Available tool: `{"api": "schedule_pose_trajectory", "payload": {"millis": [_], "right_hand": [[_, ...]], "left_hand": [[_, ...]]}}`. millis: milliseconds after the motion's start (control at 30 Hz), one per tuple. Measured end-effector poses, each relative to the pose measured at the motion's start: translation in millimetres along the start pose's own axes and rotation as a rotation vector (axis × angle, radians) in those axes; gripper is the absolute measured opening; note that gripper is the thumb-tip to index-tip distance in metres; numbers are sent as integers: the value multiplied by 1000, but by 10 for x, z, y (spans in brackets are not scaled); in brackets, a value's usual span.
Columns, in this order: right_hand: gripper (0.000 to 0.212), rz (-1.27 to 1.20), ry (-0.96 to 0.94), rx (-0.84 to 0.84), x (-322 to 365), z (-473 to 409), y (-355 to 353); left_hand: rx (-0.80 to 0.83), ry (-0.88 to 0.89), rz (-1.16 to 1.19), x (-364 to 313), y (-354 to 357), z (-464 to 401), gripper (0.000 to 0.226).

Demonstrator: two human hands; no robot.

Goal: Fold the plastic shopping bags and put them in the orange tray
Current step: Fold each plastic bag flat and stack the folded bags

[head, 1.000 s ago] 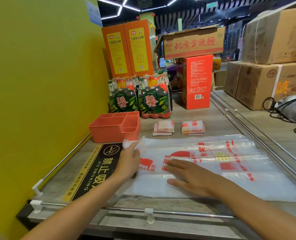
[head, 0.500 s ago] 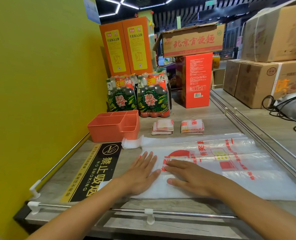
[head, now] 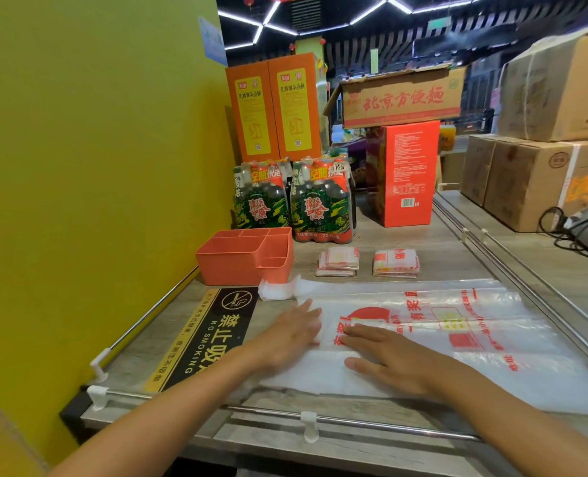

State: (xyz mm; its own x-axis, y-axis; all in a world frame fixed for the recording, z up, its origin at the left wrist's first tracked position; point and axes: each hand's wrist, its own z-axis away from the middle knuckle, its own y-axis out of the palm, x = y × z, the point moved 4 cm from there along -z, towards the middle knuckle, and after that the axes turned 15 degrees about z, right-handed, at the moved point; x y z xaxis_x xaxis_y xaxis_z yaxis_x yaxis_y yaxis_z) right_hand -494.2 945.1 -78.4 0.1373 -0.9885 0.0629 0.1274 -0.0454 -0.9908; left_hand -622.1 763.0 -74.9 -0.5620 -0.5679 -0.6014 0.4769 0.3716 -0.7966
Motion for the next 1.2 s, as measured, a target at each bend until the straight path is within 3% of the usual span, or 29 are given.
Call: {"api": "schedule_pose_trajectory", "payload": {"millis": [133, 233, 433, 633, 767, 800, 1033, 1200], "right_hand": [[64, -23, -5, -8, -33, -1, 24], [64, -30, -4, -6, -44, -6, 40], [65, -45, -3, -4, -50, -13, 43], [65, -39, -2, 8, -45, -17, 24], [66, -32, -12, 9, -47, -33, 37], [65, -32, -13, 10, -50, -33, 34], [61, -55, -19, -93, -111, -31, -2], [60, -34, -6, -92, -103, -11, -35]], "left_hand": [[-354, -67, 166, 12, -192, 47, 41], [-378, -129, 47, -31, -203, 75, 46], [-435, -210, 187, -74, -169, 40, 64], [-509, -156, 565, -241, -161, 48, 51], [-425, -207, 1131, -370, 68, 67, 31], [-417, -228, 1168, -363, 128, 39, 31], [-775, -269, 1004, -209, -40, 6, 43], [-833, -165, 814, -166, -171, 18, 41]]}}
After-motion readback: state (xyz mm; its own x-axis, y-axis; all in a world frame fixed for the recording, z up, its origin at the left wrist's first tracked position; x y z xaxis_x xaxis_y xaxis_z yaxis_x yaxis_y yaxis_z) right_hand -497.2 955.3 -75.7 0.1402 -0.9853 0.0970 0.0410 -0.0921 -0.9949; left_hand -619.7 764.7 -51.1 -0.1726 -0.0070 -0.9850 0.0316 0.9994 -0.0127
